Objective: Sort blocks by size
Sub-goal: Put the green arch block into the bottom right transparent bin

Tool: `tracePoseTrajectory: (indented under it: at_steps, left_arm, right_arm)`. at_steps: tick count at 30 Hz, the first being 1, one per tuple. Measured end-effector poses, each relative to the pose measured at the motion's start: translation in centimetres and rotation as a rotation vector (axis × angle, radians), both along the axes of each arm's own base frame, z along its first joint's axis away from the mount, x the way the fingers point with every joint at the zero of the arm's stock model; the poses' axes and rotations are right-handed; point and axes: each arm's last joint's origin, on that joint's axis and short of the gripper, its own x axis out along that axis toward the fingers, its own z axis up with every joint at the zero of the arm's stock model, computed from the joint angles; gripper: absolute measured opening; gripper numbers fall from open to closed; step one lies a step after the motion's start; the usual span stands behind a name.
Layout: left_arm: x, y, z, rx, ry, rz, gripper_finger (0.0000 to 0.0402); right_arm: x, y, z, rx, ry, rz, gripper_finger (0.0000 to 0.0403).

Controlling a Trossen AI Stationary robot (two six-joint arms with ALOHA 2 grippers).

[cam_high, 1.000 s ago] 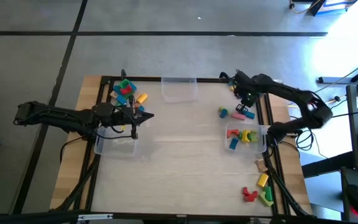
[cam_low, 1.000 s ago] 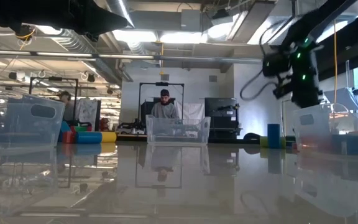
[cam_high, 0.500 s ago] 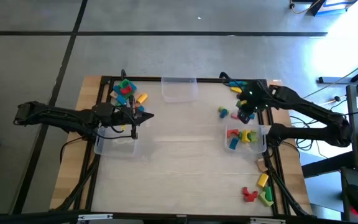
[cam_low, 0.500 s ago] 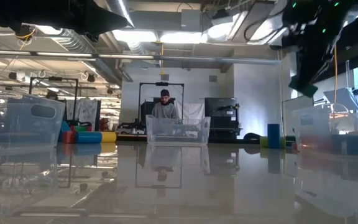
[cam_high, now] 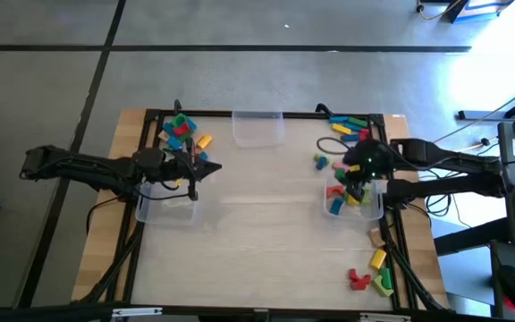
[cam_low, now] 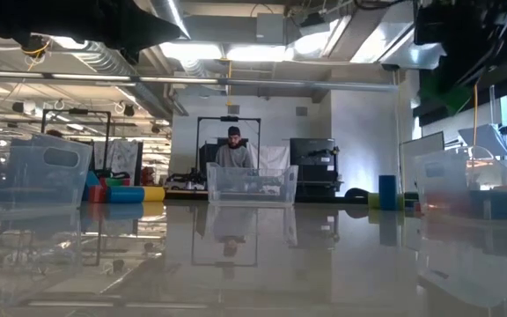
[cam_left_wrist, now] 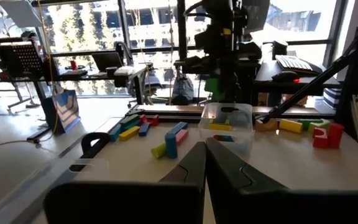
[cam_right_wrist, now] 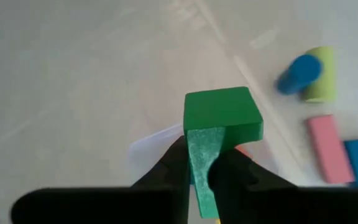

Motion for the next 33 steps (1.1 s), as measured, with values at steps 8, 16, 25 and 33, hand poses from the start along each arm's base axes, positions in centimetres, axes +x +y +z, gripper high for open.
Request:
tracePoseTrajectory:
  at_steps: [8, 16, 25, 33]
  left_arm:
    - [0.0, -0.9, 0.1, 0.024, -0.002, -0.052, 0.0004]
    - [0.0, -1.0, 0.2, 0.056, -0.015, -0.056, 0.0004]
    - [0.0, -0.9, 0.3, 0.076, -0.015, -0.052, 0.0004]
    - [0.0, -0.9, 0.2, 0.076, -0.014, -0.052, 0.0004]
  right_arm:
    - [0.0, 2.4, -0.1, 0.019, 0.023, 0.000, 0.0043]
    - [-0.6, 4.0, -4.4, -0.009, 0.156, -0.063, 0.0047]
    - [-1.6, 4.1, -8.1, 0.010, 0.278, -0.159, 0.0056]
    - [-1.0, 4.0, -7.9, -0.042, 0.193, -0.200, 0.0064]
